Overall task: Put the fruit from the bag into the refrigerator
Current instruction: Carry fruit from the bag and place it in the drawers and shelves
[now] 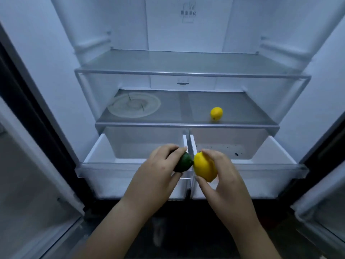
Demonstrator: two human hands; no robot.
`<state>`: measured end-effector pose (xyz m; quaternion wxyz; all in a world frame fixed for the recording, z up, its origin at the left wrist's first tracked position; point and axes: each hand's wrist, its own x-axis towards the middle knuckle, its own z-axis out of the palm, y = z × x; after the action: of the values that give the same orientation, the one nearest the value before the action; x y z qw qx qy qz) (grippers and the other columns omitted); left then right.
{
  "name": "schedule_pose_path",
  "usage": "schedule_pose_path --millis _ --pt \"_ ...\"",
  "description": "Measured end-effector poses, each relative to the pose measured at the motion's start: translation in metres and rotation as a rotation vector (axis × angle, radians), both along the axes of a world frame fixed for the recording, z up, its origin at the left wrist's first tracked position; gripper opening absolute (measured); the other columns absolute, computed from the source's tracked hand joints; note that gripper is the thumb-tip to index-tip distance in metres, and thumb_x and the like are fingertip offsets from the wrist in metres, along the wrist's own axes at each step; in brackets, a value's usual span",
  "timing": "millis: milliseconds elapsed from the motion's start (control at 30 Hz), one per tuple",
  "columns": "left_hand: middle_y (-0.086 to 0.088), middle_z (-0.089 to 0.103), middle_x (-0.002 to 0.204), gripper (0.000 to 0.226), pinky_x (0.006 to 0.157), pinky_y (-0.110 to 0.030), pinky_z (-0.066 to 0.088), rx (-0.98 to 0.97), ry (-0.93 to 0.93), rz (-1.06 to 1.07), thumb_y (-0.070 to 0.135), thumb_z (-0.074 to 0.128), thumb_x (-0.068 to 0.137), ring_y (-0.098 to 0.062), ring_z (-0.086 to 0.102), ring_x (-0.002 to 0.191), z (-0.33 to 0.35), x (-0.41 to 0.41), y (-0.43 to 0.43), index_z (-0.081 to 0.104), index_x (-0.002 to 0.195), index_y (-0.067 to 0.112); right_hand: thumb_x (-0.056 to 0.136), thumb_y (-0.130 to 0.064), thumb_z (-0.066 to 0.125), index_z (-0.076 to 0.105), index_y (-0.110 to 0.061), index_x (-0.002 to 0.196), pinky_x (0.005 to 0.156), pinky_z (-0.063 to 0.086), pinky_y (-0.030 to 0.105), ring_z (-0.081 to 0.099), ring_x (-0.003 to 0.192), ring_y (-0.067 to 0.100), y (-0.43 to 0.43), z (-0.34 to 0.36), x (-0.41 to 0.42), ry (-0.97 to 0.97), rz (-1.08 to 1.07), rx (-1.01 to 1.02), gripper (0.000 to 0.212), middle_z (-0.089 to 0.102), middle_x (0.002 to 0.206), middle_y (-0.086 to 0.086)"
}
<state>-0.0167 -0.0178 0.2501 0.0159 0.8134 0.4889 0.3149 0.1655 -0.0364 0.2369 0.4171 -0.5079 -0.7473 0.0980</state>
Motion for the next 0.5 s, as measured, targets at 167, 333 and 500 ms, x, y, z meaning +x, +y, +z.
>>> schedule_pose_path --millis 167,333,500 --pt "0.009 0.05 0.122 0.055 0.079 -0.029 0.05 -0.018 -0.007 0.063 0.019 0.069 0.08 -0.011 0.046 0.109 -0.013 -0.021 0.067 0.048 0.131 0.024 0.077 -0.011 0.071 0.048 -0.023 0.129 0.099 0.039 0.029 0.047 0.119 0.009 0.077 -0.001 0.0 -0.059 -0.021 -0.014 0.058 0.05 0.126 -0.01" --pt "0.014 0.047 0.122 0.048 0.08 -0.028 0.046 -0.182 0.005 0.099 0.033 0.062 0.086 -0.011 0.046 0.107 -0.035 -0.038 0.124 0.046 0.13 0.029 0.079 -0.014 0.07 0.049 -0.019 0.128 0.097 0.038 0.027 0.048 0.117 0.016 0.16 0.013 0.007 -0.178 -0.049 -0.029 0.054 0.051 0.125 -0.004" --pt "0.014 0.046 0.126 0.047 0.078 -0.028 0.045 -0.411 0.16 0.099 0.039 0.055 0.089 -0.013 0.049 0.109 -0.064 -0.037 0.171 0.039 0.132 0.034 0.082 -0.024 0.066 0.046 -0.018 0.131 0.085 0.044 0.031 0.047 0.115 0.019 0.225 0.015 0.013 -0.361 -0.067 -0.038 0.053 0.051 0.125 0.0"
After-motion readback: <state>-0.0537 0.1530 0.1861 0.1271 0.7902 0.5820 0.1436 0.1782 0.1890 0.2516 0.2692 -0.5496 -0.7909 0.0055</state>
